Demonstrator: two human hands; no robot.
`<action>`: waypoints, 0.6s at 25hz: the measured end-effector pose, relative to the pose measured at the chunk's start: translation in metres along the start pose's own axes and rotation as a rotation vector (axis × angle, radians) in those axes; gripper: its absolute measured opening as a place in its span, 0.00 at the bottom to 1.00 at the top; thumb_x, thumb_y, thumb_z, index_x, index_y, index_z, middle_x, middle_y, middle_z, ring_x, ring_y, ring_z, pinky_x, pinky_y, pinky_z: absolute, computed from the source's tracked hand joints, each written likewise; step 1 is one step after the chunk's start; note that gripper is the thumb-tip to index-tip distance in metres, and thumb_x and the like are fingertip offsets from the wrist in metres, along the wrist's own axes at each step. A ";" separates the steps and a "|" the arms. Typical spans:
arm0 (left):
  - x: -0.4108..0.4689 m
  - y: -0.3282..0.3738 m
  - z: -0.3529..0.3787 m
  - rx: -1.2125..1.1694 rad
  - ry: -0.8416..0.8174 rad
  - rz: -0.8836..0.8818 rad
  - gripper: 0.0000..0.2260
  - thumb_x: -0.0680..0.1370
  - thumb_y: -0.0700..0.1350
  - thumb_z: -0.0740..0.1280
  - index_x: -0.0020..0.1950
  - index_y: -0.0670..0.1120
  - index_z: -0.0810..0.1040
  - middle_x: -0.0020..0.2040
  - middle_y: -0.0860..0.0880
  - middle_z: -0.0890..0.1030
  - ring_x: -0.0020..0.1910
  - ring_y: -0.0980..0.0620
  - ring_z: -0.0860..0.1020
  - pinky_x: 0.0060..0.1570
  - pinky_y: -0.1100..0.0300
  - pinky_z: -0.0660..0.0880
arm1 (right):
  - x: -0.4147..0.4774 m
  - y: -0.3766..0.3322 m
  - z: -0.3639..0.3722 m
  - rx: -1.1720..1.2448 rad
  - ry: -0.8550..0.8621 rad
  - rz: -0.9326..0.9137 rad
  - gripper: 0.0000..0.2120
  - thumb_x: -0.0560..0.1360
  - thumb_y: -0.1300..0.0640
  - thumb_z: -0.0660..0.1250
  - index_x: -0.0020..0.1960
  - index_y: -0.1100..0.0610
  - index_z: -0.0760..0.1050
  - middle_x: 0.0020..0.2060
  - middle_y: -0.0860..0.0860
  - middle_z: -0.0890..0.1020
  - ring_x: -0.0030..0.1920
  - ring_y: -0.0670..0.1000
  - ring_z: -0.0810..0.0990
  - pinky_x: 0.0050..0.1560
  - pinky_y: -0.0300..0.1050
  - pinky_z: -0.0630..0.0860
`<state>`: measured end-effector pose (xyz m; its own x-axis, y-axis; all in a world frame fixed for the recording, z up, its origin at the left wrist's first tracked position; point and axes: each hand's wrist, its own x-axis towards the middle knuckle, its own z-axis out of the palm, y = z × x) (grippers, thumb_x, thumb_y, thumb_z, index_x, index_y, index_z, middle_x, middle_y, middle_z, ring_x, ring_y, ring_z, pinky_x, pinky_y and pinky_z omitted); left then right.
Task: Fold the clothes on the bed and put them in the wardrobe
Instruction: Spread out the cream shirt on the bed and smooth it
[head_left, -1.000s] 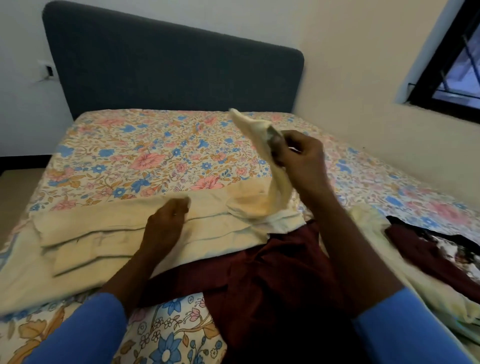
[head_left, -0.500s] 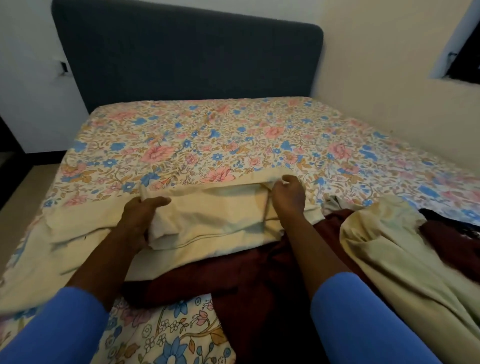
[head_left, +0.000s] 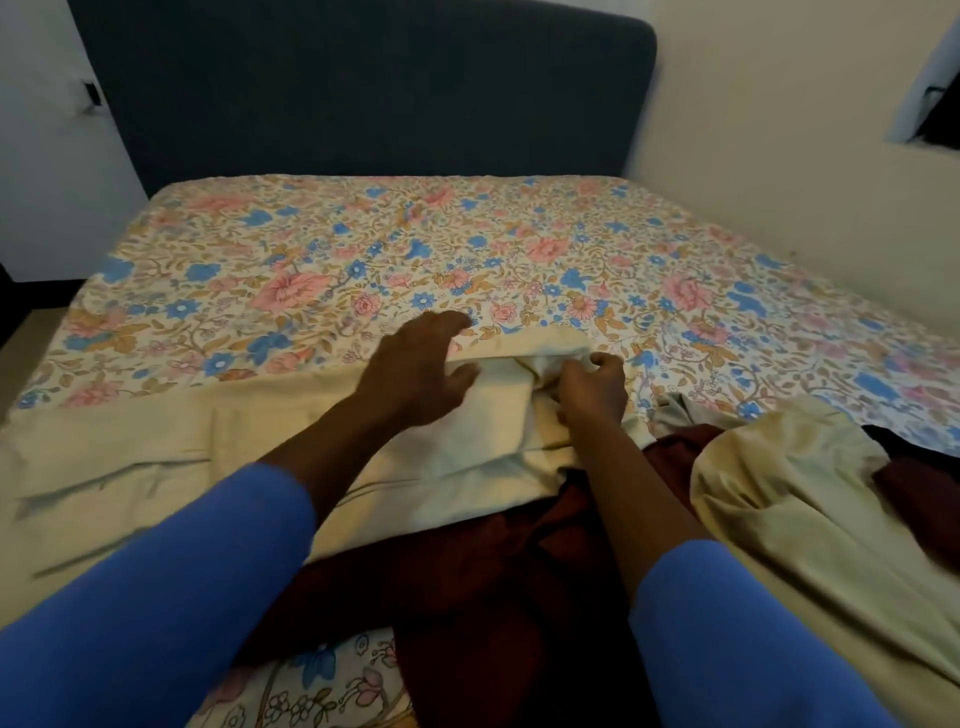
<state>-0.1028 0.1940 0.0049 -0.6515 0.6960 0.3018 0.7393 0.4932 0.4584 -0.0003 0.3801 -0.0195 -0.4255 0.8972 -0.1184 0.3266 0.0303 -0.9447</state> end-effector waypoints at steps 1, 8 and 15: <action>0.023 0.009 0.011 -0.012 -0.051 0.007 0.31 0.78 0.58 0.70 0.77 0.47 0.69 0.72 0.45 0.76 0.69 0.43 0.74 0.68 0.46 0.71 | 0.009 0.005 0.003 0.043 0.011 0.022 0.18 0.66 0.45 0.64 0.56 0.46 0.70 0.51 0.52 0.83 0.50 0.58 0.84 0.54 0.62 0.82; 0.132 0.037 0.043 -0.224 -0.523 -0.044 0.13 0.82 0.46 0.68 0.40 0.42 0.76 0.34 0.49 0.73 0.33 0.53 0.70 0.37 0.56 0.67 | 0.032 0.003 0.015 0.309 0.113 0.054 0.16 0.75 0.57 0.67 0.61 0.50 0.81 0.52 0.47 0.84 0.53 0.52 0.82 0.57 0.52 0.80; 0.154 0.023 0.059 -0.463 -0.388 -0.172 0.13 0.80 0.48 0.72 0.60 0.41 0.84 0.60 0.46 0.82 0.53 0.54 0.78 0.48 0.62 0.74 | 0.033 0.001 0.024 0.224 0.057 0.078 0.22 0.66 0.32 0.63 0.47 0.49 0.77 0.47 0.49 0.83 0.51 0.55 0.81 0.55 0.58 0.79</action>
<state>-0.1761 0.3428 0.0123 -0.5811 0.8083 -0.0944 0.4224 0.3987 0.8140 -0.0342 0.3990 -0.0318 -0.3555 0.9167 -0.1825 0.1585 -0.1333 -0.9783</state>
